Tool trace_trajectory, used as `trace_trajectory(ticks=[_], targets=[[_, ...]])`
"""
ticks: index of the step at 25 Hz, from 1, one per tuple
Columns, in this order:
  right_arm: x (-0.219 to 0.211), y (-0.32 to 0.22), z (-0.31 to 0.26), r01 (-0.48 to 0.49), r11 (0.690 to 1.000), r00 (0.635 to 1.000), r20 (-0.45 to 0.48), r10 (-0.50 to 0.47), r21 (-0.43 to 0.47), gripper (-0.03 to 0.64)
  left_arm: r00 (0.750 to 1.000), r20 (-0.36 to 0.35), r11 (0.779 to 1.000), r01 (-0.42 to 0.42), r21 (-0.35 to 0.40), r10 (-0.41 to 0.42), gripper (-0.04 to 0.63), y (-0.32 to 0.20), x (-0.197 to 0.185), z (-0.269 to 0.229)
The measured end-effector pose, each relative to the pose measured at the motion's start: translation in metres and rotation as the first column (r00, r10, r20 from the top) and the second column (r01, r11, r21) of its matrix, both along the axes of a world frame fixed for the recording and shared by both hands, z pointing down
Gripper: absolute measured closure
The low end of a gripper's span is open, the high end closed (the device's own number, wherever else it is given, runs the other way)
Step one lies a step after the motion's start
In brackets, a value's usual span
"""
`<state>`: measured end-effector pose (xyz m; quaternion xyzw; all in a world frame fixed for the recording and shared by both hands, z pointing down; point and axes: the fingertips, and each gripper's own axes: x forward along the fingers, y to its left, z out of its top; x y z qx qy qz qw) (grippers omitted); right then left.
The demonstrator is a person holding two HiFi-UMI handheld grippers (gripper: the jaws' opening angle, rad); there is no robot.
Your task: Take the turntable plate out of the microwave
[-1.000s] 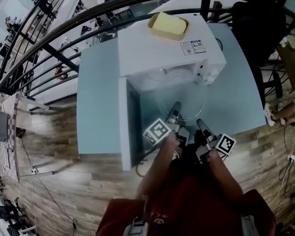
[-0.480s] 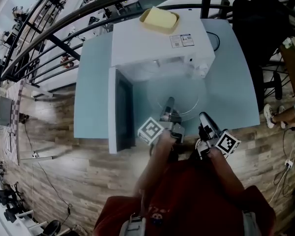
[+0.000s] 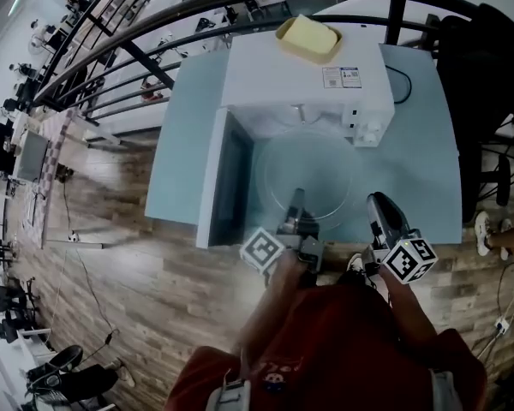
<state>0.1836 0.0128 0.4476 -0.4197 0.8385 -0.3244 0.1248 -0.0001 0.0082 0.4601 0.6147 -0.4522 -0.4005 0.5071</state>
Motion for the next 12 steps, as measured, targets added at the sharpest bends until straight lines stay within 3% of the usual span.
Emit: trace_trajectory(ticks=[7,12], targets=[[-0.007,-0.004,-0.046,0.013,0.984,0.958,-0.283,0.038,0.175,0.546,0.999,-0.003,0.999,0.034,0.022,-0.034,0.572,0.03,-0.013,-0.031],[-0.013,-0.006,-0.07,0.043,0.963,0.932,-0.358,0.058,0.268,0.546,0.998,-0.042,0.998,0.05,0.046,-0.048,0.572,0.039,-0.015,-0.052]])
